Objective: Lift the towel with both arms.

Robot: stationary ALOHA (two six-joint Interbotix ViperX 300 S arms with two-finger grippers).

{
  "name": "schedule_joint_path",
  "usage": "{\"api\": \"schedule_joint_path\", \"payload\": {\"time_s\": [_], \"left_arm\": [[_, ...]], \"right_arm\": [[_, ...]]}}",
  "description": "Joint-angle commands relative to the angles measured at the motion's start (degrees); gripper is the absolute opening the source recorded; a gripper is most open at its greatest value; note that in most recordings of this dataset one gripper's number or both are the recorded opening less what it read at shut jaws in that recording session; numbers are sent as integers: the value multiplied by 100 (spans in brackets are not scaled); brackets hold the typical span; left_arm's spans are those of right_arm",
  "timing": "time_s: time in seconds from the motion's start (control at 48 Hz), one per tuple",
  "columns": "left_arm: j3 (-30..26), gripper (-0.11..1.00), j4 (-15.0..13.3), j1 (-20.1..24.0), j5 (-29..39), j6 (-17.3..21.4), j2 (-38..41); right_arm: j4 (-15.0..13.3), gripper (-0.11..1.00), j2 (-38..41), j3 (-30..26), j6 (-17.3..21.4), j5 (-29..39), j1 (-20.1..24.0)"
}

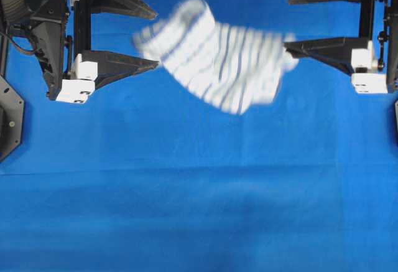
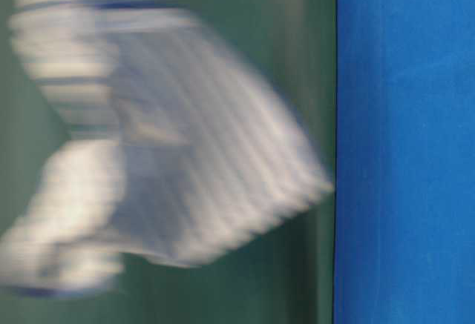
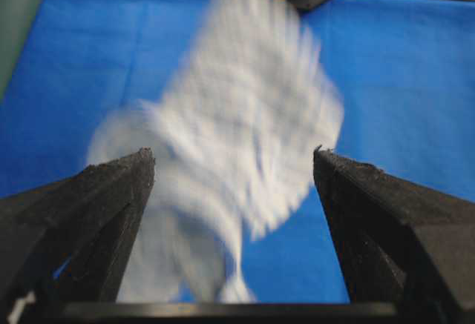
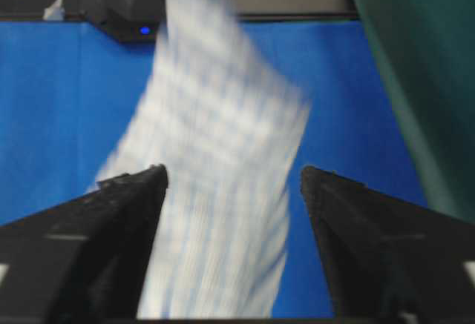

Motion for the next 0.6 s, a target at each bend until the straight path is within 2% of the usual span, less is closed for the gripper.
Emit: {"api": "schedule_joint_path", "payload": {"time_s": [0.0,0.083,0.229,0.438,0.584], "left_arm": [[-26,80,0,-35,-9,-9,-53],[114,80,0,-70,-35,-9,-26],[624,80,0,-88,-255,-35,88],[1705,80,0,-88,-1389,-53,448],[2259,80,-9,-88,-2065,-62,817]], "right_arm": [[-35,65,-9,-88,9,-18,0],[-35,64,0,-9,18,-18,-9],[-9,64,123,448,97,-97,-9],[35,64,580,1345,396,-826,0],[44,64,976,1802,642,-1362,-9]]}}
